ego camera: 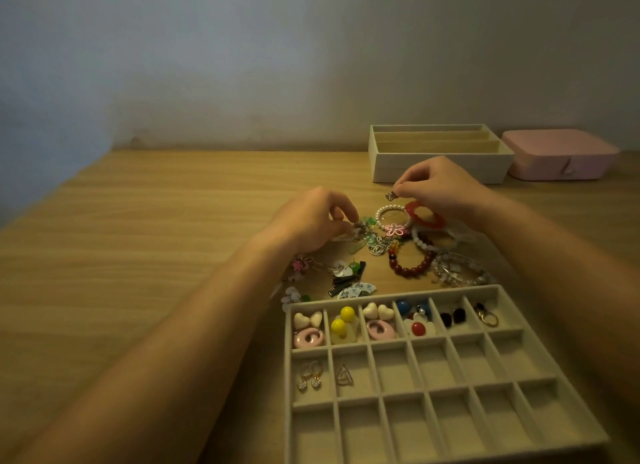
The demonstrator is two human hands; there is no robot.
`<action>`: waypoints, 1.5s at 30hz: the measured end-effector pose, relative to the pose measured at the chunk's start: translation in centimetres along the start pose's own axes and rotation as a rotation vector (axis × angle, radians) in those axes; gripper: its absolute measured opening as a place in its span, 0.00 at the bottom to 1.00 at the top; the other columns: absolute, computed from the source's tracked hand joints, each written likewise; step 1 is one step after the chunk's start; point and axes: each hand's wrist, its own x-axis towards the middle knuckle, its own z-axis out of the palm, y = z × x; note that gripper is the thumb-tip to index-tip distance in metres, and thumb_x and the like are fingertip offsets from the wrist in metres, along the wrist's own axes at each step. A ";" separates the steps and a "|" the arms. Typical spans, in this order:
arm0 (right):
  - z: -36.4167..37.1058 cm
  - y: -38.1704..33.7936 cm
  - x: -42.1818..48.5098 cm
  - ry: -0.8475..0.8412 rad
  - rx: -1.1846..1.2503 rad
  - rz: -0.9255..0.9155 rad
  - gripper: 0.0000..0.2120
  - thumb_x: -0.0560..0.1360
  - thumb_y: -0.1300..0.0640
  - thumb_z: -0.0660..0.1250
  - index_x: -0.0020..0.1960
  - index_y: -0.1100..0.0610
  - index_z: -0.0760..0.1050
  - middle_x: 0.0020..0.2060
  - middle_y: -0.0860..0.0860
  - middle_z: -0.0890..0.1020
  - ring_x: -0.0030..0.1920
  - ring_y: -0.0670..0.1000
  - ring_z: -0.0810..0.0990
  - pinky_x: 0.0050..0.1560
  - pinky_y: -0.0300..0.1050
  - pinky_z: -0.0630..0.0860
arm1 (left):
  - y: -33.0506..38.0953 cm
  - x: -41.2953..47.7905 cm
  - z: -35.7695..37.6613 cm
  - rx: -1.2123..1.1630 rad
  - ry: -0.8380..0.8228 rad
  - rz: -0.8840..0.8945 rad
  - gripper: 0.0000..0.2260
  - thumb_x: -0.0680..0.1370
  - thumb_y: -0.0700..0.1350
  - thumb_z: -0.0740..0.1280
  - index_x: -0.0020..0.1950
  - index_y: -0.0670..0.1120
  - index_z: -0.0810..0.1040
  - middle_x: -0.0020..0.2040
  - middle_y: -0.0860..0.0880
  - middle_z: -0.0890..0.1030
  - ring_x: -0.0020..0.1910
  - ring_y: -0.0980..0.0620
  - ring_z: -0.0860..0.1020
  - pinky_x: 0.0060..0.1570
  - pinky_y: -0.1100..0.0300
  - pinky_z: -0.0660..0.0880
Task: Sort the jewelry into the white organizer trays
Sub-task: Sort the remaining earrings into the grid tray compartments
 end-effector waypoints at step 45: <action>4.0 -2.8 -5.9 -0.343 -0.231 -0.217 0.06 0.74 0.50 0.76 0.44 0.48 0.80 0.42 0.47 0.82 0.44 0.46 0.79 0.40 0.38 0.74 | 1.1 -10.0 -1.2 0.039 -0.157 -0.030 0.16 0.69 0.67 0.72 0.43 0.55 0.78 0.37 0.56 0.78 0.37 0.57 0.76 0.36 0.57 0.70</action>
